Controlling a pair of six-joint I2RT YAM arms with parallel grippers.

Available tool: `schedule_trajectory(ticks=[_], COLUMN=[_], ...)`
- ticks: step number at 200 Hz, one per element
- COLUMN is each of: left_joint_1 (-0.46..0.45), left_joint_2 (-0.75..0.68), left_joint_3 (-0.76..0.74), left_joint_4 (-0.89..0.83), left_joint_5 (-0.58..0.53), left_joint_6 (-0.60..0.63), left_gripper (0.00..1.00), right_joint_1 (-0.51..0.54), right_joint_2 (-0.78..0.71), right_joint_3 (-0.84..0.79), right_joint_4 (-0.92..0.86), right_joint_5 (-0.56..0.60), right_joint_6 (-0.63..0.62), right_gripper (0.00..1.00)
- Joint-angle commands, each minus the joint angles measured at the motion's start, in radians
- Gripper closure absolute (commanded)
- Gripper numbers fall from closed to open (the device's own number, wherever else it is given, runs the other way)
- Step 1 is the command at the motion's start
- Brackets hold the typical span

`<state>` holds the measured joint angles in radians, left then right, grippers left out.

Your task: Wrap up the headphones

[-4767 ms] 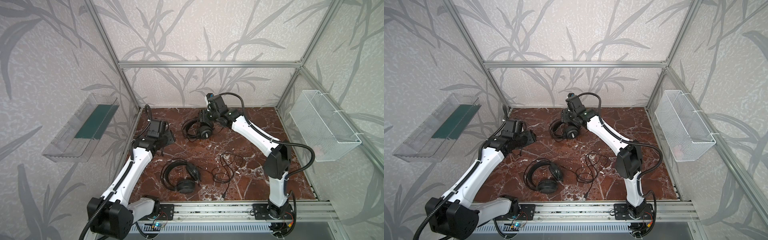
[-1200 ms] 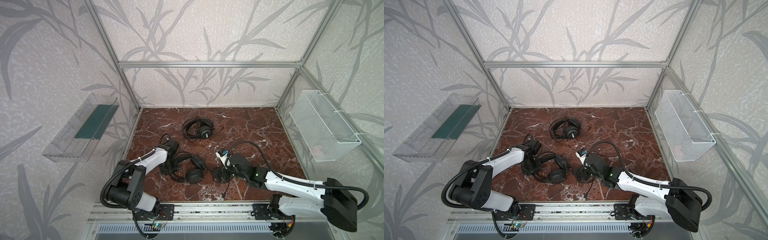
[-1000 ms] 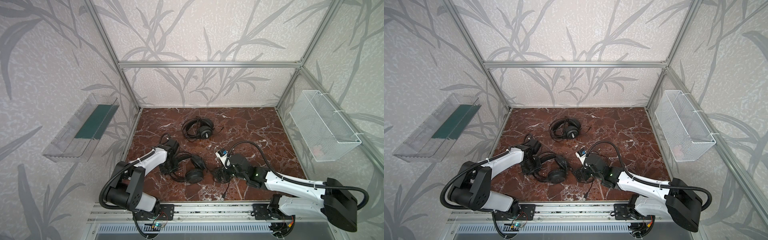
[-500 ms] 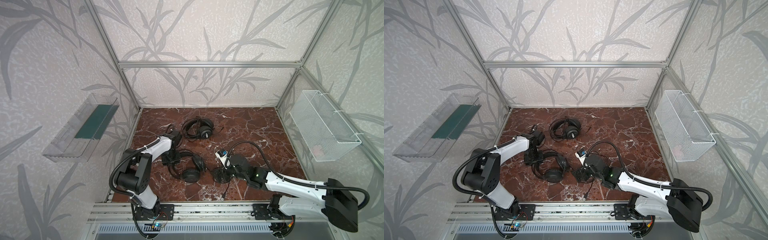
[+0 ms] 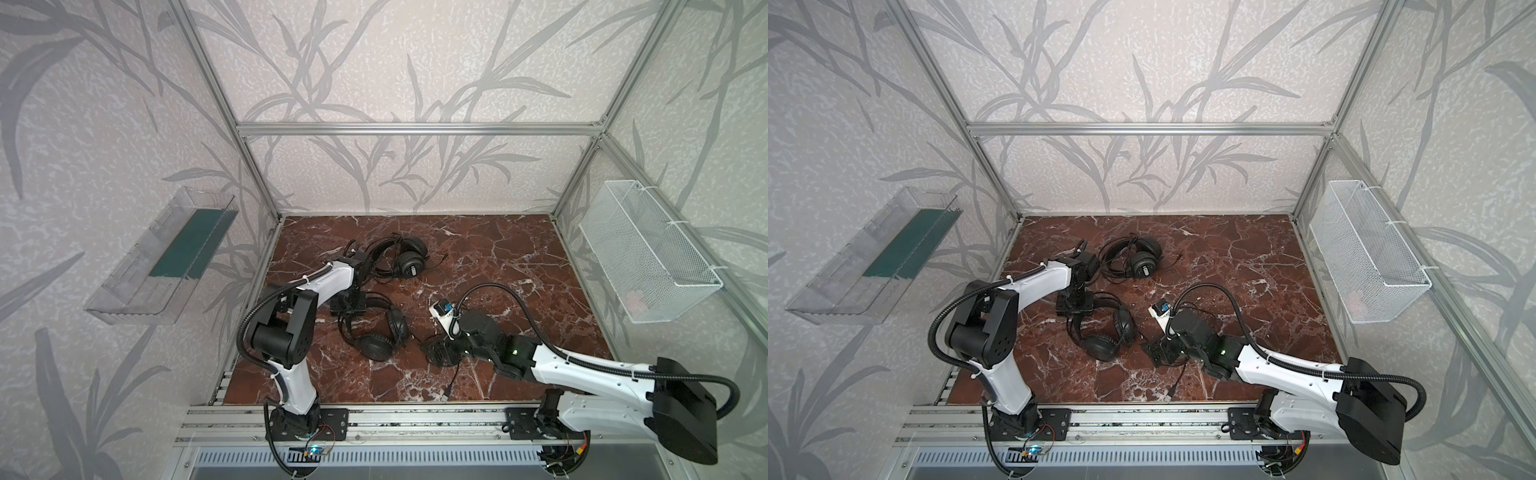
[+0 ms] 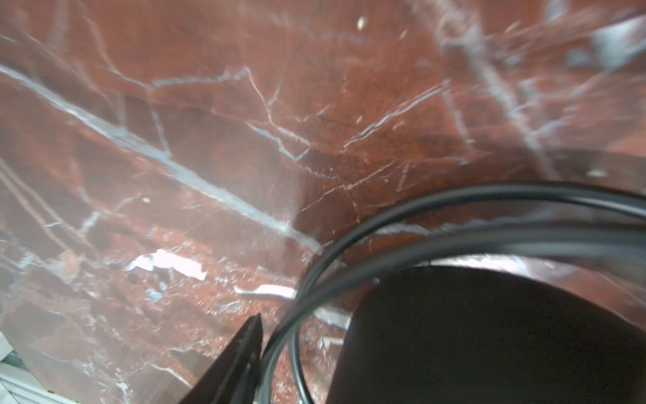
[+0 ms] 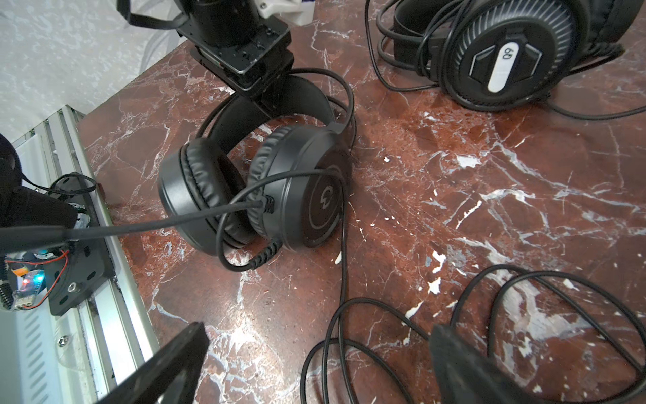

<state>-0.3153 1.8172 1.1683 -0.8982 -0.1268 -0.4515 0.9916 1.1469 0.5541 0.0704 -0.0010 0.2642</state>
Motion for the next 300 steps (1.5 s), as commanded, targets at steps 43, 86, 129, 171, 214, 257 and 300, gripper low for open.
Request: schedule_trajectory(ticks=[43, 86, 129, 171, 214, 257, 300], left_joint_1=[-0.001, 0.002, 0.027, 0.035, 0.039, 0.042, 0.037], left_joint_2=[-0.027, -0.027, -0.021, 0.096, 0.124, 0.180, 0.037], left_joint_3=[0.019, 0.033, 0.069, 0.128, 0.107, 0.129, 0.090], left_joint_4=[0.039, 0.054, 0.083, 0.119, 0.158, 0.120, 0.047], left_joint_5=[-0.005, -0.071, -0.043, -0.003, 0.044, 0.029, 0.030], left_joint_6=[0.045, 0.082, 0.142, 0.203, 0.226, 0.212, 0.111], left_gripper=[0.35, 0.18, 0.08, 0.17, 0.42, 0.67, 0.87], right_joint_1=[0.017, 0.025, 0.024, 0.024, 0.024, 0.024, 0.024], right_joint_2=[-0.021, -0.007, -0.006, -0.007, -0.051, -0.068, -0.081], right_joint_3=[0.004, 0.009, 0.004, 0.004, -0.009, -0.012, -0.020], right_joint_4=[0.011, 0.012, 0.022, 0.019, 0.014, 0.010, 0.009], right_joint_5=[0.003, 0.000, -0.014, -0.022, -0.013, -0.013, -0.004], right_joint_6=[-0.015, -0.017, -0.010, -0.006, -0.009, -0.011, -0.017], right_gripper=[0.01, 0.01, 0.01, 0.01, 0.01, 0.01, 0.01])
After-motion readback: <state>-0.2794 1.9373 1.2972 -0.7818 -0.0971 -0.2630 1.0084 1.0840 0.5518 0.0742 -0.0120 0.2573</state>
